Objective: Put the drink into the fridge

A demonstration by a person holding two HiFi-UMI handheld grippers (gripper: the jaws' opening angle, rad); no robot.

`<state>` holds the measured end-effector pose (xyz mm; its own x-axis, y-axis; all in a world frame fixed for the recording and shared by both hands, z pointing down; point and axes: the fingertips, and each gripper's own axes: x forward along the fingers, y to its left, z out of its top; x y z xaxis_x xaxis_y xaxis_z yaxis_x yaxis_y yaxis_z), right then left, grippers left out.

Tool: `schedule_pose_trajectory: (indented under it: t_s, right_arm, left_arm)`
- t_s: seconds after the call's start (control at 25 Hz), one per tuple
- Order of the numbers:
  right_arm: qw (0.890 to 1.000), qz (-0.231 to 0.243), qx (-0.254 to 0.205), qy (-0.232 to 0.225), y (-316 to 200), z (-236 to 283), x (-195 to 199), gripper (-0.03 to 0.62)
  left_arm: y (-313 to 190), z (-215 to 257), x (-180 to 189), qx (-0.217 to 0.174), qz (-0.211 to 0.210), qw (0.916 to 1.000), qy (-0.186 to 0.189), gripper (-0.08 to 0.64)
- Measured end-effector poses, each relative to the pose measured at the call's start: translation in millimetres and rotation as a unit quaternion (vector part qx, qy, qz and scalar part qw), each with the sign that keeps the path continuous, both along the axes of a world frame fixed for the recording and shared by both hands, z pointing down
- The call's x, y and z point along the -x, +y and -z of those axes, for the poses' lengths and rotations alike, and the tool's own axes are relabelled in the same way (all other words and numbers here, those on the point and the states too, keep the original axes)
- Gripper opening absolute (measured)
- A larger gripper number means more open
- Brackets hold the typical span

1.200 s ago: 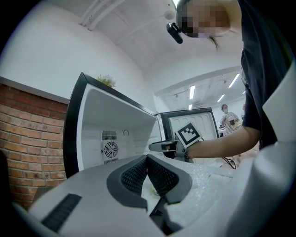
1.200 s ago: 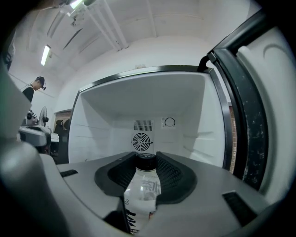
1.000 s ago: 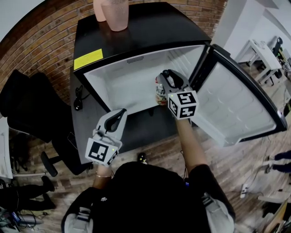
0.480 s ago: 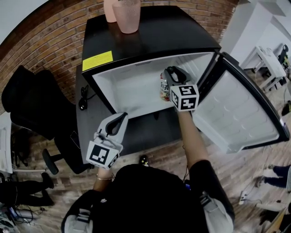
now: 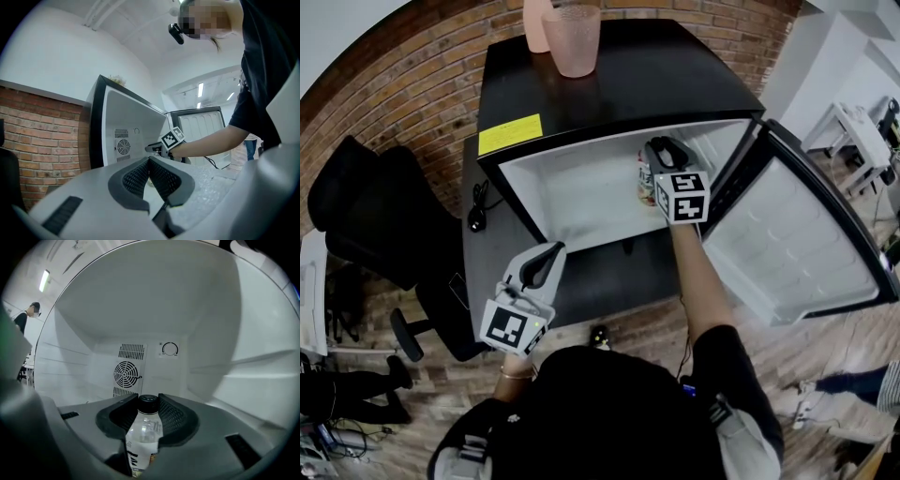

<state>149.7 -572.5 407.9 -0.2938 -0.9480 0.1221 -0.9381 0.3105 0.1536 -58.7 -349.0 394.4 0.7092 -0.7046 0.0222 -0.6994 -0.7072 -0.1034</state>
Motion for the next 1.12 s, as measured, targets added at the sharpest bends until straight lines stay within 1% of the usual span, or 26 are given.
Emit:
schedule_pose_trajectory:
  t_s: [0.2, 0.6, 0.84, 1.12]
  right_arm:
    - [1.000, -0.005, 0.006, 0.002, -4.7, -6.1, -6.0, 0.132]
    - [1.000, -0.006, 0.002, 0.008, 0.4, -11.0, -12.0, 0.135]
    - [1.000, -0.002, 0.006, 0.022, 2.9, -12.5, -11.5, 0.138]
    - [1.000, 0.003, 0.012, 0.020, 7.0, -12.2, -10.7, 0.151]
  left_arm:
    - [-0.7, 1.5, 3.0, -0.008, 0.001, 1.0000, 0.005, -0.003]
    - [3.8, -9.1, 2.3, 0.022, 0.003, 0.9997, -0.011, -0.003]
    - [8.4, -8.4, -2.2, 0.021, 0.002, 0.9997, -0.010, -0.003]
    - [15.5, -7.7, -4.3, 0.020, 0.005, 0.9997, -0.009, -0.003]
